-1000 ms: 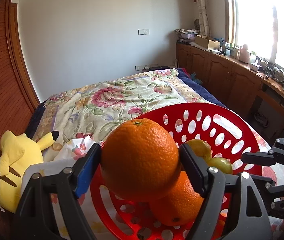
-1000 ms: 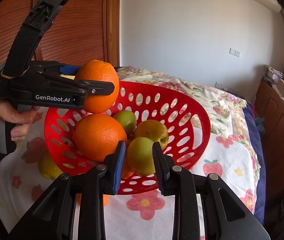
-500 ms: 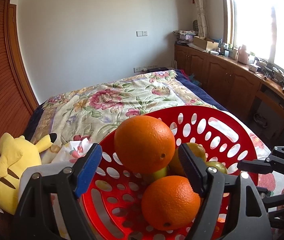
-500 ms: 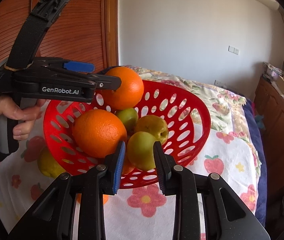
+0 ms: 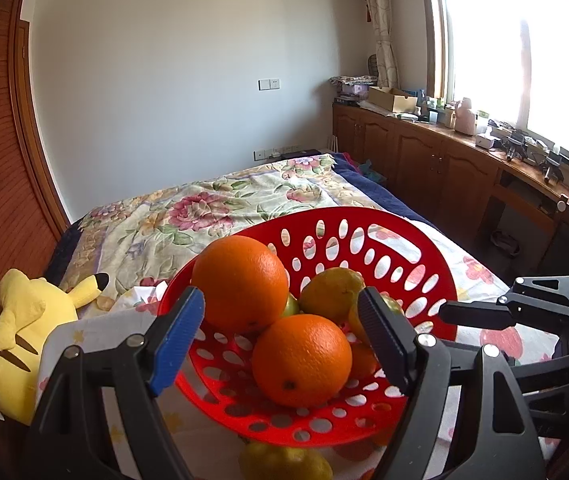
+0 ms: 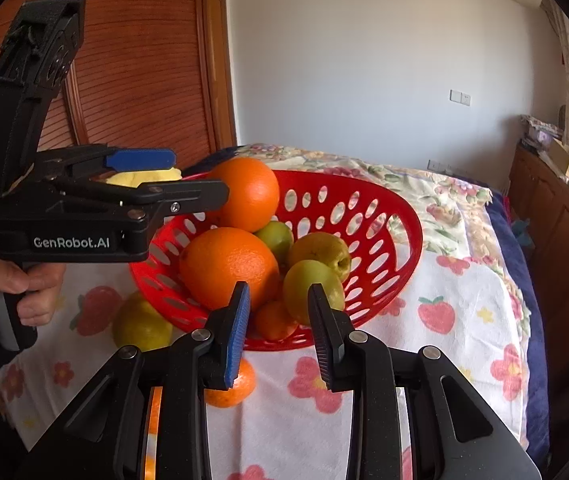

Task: Organize fruits
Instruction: 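Withdraw both tools from the basket toward the remaining mandarins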

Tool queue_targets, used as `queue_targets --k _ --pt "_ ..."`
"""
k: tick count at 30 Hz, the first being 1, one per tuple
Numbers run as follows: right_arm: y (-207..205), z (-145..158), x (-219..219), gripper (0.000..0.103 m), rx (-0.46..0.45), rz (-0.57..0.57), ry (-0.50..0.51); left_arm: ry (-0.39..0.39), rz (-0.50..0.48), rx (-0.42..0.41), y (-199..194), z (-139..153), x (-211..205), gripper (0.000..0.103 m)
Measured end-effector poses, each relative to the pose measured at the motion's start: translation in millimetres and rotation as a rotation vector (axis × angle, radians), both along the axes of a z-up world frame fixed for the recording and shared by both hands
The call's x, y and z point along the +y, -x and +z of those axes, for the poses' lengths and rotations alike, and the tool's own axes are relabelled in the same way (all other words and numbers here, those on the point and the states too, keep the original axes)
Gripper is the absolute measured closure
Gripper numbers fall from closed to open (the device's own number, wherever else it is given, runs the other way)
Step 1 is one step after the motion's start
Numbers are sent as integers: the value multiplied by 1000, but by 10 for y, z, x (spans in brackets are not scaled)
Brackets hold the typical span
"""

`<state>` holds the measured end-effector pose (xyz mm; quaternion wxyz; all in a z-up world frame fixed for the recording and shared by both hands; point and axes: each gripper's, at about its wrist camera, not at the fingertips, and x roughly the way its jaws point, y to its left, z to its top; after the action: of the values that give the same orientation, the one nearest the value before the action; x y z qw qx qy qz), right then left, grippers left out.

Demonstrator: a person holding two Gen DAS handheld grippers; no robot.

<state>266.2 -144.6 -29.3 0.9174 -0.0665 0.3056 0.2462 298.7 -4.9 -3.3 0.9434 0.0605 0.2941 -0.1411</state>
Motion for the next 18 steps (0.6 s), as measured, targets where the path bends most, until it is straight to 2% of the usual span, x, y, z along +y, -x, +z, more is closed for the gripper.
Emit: queue_targets --k 18 --pt "642 76 44 72 -16 -40 -28 27 17 -24 808 9 191 23"
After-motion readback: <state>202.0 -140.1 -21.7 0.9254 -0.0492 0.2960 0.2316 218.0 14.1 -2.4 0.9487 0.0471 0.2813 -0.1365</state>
